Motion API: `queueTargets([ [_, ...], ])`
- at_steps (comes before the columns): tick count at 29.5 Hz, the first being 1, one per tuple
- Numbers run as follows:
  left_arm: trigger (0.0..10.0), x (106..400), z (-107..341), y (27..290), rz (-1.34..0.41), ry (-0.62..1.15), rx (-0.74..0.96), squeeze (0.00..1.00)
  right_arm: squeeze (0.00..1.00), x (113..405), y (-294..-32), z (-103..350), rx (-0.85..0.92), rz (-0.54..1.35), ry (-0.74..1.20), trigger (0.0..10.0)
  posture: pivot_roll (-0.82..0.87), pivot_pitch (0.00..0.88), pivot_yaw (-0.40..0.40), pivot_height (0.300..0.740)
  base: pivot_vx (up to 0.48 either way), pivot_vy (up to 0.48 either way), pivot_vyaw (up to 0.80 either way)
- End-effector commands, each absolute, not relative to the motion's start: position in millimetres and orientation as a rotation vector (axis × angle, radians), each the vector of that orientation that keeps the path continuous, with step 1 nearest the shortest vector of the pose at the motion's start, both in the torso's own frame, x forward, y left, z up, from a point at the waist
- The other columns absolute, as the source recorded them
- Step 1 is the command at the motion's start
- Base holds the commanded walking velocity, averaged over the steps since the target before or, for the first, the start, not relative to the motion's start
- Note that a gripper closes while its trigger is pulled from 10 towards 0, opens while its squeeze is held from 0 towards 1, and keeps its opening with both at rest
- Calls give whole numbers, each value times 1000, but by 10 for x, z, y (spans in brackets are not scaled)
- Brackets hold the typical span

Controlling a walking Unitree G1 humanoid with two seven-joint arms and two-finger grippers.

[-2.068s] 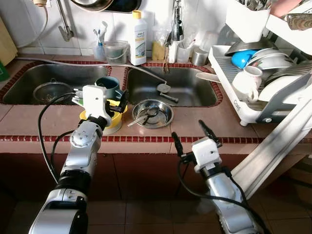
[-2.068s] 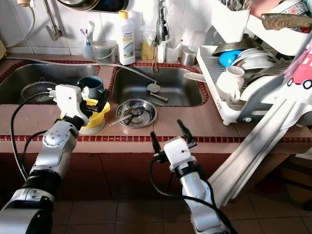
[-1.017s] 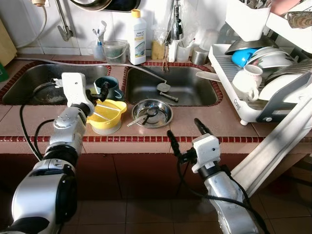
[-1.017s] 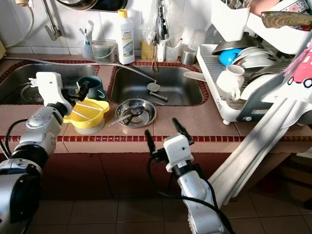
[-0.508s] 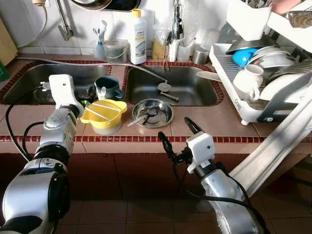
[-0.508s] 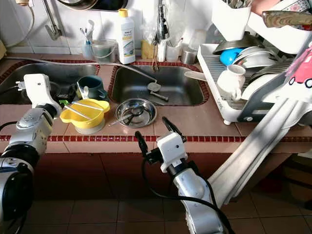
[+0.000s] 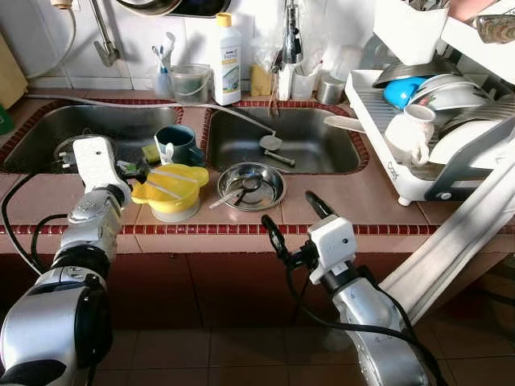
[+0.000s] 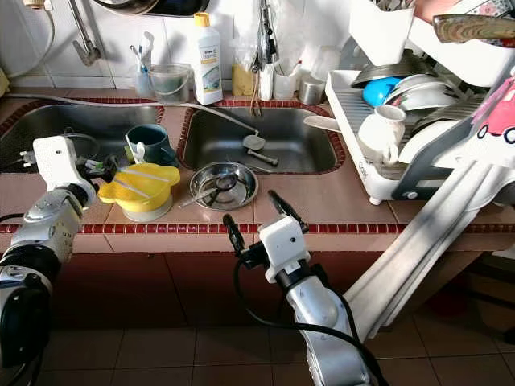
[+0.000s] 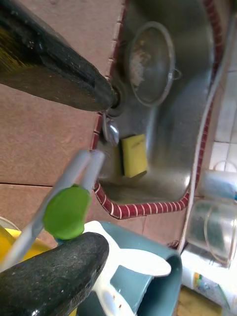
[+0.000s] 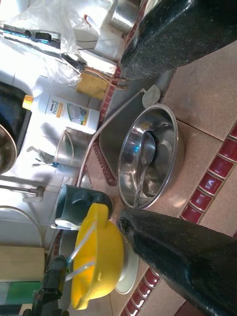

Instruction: Kitchen organization

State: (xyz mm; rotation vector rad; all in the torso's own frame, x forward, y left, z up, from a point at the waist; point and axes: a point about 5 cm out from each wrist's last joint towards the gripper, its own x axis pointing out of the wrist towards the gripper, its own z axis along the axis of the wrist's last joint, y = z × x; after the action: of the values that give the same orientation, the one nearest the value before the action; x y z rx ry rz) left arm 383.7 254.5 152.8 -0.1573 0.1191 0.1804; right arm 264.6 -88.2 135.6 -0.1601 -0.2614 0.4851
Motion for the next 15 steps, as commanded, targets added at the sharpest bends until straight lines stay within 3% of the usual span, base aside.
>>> queueTargets([
  [1, 10000, 3815, 1460, 2560, 208, 154, -216, 0, 0, 2637, -893, 1359, -160, 474, -258, 10000, -129, 29, 46, 740, 0, 0, 0],
  [7, 10000, 3867, 1488, 2442, 170, 160, -385, 0, 0, 2629, -882, 1350, -161, 472, -252, 10000, -127, 32, 44, 740, 0, 0, 0],
  [15, 10000, 3927, 1587, 2336, 119, 138, -407, 0, 0, 2631, -884, 1339, -166, 466, -250, 10000, -129, 32, 47, 740, 0, 0, 0],
])
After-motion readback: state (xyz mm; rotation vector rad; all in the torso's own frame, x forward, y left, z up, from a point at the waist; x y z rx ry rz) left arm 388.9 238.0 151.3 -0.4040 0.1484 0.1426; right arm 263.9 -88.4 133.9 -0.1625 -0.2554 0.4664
